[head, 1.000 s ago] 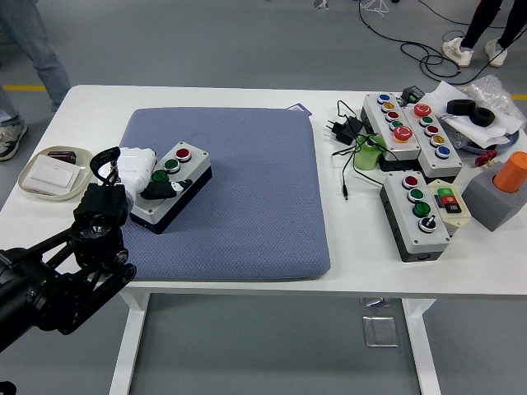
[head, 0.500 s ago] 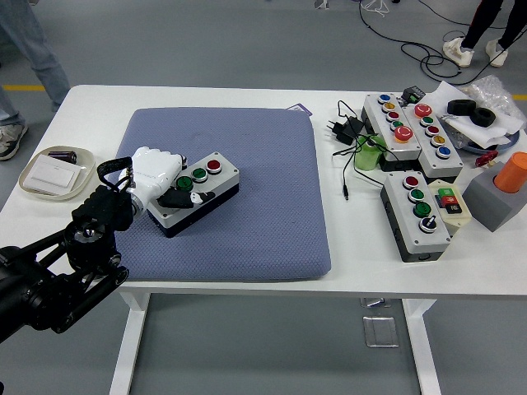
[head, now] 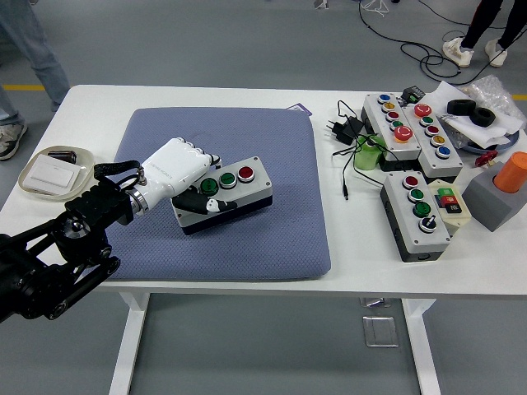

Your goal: Pick up the button,place it on the desk,press the button,press the button

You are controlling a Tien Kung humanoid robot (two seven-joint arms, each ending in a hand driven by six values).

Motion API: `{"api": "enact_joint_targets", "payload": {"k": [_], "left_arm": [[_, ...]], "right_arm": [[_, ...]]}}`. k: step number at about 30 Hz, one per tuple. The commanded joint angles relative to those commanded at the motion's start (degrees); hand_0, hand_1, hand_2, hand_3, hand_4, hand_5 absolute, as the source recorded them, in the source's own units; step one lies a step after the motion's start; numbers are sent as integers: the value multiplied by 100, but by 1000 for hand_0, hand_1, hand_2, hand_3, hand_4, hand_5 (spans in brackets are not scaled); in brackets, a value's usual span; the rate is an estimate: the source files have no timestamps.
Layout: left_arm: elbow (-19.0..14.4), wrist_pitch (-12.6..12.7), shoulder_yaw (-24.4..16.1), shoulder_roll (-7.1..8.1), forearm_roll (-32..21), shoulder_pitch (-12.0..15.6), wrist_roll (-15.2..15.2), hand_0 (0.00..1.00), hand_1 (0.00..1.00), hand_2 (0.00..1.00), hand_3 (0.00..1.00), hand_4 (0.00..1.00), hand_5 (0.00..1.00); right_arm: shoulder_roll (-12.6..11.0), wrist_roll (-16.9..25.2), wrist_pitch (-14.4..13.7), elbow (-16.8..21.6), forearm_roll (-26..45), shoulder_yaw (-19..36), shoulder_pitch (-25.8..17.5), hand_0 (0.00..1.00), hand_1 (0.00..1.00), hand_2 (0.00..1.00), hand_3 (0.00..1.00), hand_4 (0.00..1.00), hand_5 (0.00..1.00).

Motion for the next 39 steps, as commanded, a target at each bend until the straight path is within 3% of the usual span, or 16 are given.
{"api": "enact_joint_targets", "payload": {"k": [4,16,21,22,27,28,33,34,39], "left_arm": [[70,297,159,35,0,-101,-269,405,333,371,357,465,2],[354,541,866,100,0,-482,-831,415,342,375,362,483,2],[444,406,867,77,0,-561,-805,415,342,375,362,483,2],[466,359,856,69,0,-569,-782,506,428,439,418,499,2],[498,89,826,66,0,-593,-742,506,428,439,418,499,2],[496,55,823,67,0,-594,-742,579,597,665,552,538,74],[512,-150,820,79,0,-605,-793,579,597,665,552,538,74],[507,-166,812,83,0,-602,-794,589,719,837,702,647,118],[465,-138,732,89,0,-582,-764,589,719,837,702,647,118]], "right_arm": [[1,-3,1,0,9,-19,-4,627,477,539,582,279,22],[4,-40,-5,0,-46,-35,-15,627,477,539,582,279,22],[2,-37,-5,0,-50,-45,-3,627,477,539,582,279,22],[1,-37,-5,0,-58,-42,2,627,477,539,582,279,22],[-2,-35,-1,0,-81,-42,18,627,477,539,582,279,22],[-2,-34,-1,0,-85,-40,19,627,477,539,582,279,22],[-1,-35,-1,0,-90,-41,27,627,477,539,582,279,22],[-2,-36,1,0,-93,-41,27,627,477,539,582,280,22],[0,-39,4,0,-109,-27,26,627,477,539,582,280,22]]}}
